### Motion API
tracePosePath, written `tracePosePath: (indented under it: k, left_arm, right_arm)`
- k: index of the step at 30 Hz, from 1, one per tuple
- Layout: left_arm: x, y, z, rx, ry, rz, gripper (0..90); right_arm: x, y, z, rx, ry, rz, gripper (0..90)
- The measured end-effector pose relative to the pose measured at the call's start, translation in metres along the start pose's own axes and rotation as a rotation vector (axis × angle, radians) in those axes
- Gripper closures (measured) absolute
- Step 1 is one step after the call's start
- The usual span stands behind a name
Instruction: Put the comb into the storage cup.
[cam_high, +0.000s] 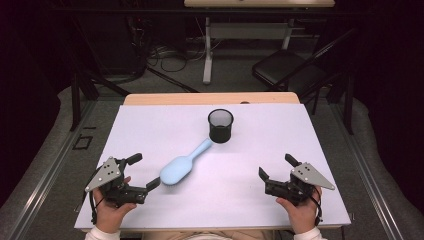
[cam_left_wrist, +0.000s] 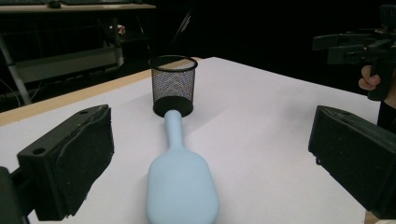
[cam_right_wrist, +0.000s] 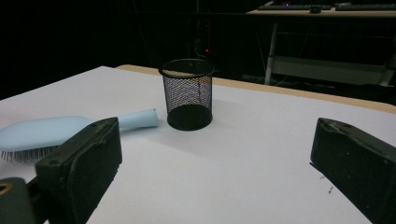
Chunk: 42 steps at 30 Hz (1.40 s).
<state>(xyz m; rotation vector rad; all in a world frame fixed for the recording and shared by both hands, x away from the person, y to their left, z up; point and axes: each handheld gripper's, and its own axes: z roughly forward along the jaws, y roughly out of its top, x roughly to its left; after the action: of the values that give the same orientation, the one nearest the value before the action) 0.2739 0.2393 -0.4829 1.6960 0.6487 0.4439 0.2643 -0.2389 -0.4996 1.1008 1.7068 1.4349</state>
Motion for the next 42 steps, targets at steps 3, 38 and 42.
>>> tracePosePath:
  k: [3, 38, 42]
  left_arm:
    - [0.001, 0.000, 0.001, 0.012, 0.007, -0.006, 0.3]
    - [0.010, 0.025, 0.026, 0.095, 0.071, -0.068, 14.2]
    - [0.011, 0.030, 0.032, 0.106, 0.073, -0.076, 15.7]
  right_arm:
    - [0.000, -0.001, 0.001, 0.005, 0.000, -0.008, 1.9]
    - [-0.002, -0.003, 0.003, 0.027, -0.030, 0.010, 4.7]
    - [-0.003, -0.004, 0.003, 0.028, -0.032, 0.018, 5.2]
